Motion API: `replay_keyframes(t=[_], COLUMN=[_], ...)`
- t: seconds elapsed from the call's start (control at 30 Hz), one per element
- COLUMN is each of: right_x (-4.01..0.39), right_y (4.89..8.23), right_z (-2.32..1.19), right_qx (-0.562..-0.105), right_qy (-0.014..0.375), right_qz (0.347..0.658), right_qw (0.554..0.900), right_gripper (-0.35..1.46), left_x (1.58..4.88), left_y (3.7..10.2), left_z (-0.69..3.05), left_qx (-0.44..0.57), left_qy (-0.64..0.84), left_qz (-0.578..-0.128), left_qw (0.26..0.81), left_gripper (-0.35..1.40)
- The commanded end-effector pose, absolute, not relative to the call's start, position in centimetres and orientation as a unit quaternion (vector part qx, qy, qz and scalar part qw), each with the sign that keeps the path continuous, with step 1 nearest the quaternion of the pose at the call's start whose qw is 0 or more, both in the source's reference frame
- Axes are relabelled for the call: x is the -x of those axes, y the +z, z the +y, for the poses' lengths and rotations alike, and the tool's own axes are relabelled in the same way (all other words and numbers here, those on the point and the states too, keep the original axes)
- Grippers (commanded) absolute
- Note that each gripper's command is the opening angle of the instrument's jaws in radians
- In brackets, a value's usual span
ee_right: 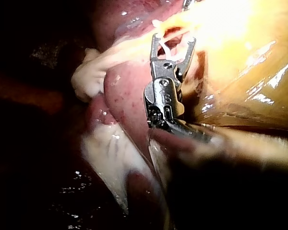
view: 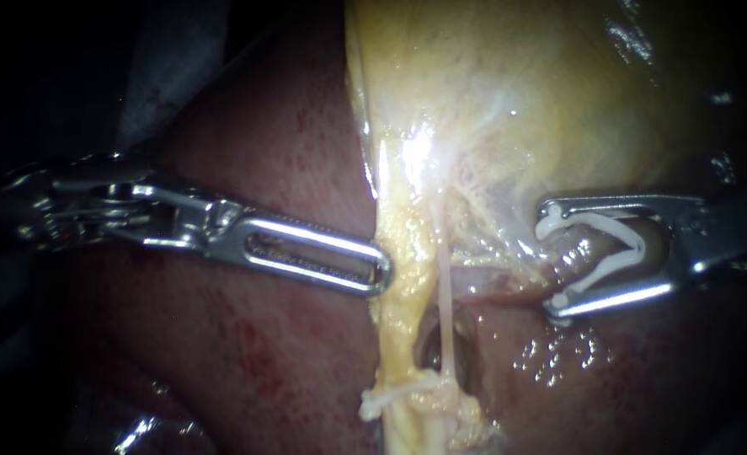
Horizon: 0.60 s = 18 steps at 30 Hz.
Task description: Clipping second clip left tube
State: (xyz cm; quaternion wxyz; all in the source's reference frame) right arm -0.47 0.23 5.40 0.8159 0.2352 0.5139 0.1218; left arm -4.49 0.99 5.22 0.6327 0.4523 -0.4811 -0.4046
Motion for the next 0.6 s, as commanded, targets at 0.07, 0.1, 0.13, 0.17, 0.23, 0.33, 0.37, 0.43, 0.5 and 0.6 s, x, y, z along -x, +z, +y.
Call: replay_keyframes(t=[0.07,0.1,0.13,0.17,0.23,0.33,0.37,0.43,0.5,0.6], right_x=[0.46,0.46,0.46,0.46,0.45,0.43,0.41,0.38,0.33,0.26], right_y=[5.4,5.4,5.4,5.4,5.4,5.4,5.4,5.41,5.44,5.48], right_z=[0.23,0.22,0.22,0.22,0.21,0.18,0.17,0.13,0.09,0.01], right_qx=[-0.235,-0.235,-0.235,-0.235,-0.236,-0.238,-0.238,-0.241,-0.243,-0.248], right_qy=[0.122,0.122,0.122,0.122,0.121,0.12,0.119,0.117,0.114,0.109], right_qz=[0.514,0.514,0.514,0.514,0.514,0.515,0.515,0.516,0.517,0.518], right_qw=[0.816,0.816,0.816,0.816,0.816,0.815,0.815,0.814,0.813,0.811], right_gripper=[0.58,0.58,0.58,0.58,0.58,0.58,0.58,0.58,0.58,0.58], left_x=[4.49,4.49,4.49,4.49,4.48,4.46,4.45,4.42,4.4,4.35], left_y=[5.22,5.22,5.22,5.21,5.21,5.18,5.17,5.14,5.1,5.05], left_z=[0.98,0.98,0.98,0.98,0.98,0.96,0.95,0.93,0.91,0.88], left_qx=[-0.452,-0.452,-0.452,-0.452,-0.452,-0.454,-0.455,-0.455,-0.457,-0.458], left_qy=[-0.405,-0.405,-0.405,-0.405,-0.404,-0.406,-0.405,-0.405,-0.406,-0.406], left_qz=[-0.481,-0.481,-0.481,-0.481,-0.481,-0.48,-0.48,-0.48,-0.478,-0.478], left_qw=[0.633,0.633,0.633,0.633,0.633,0.632,0.632,0.632,0.63,0.63], left_gripper=[-0.35,-0.35,-0.35,-0.35,-0.35,-0.35,-0.35,-0.35,-0.35,-0.35])
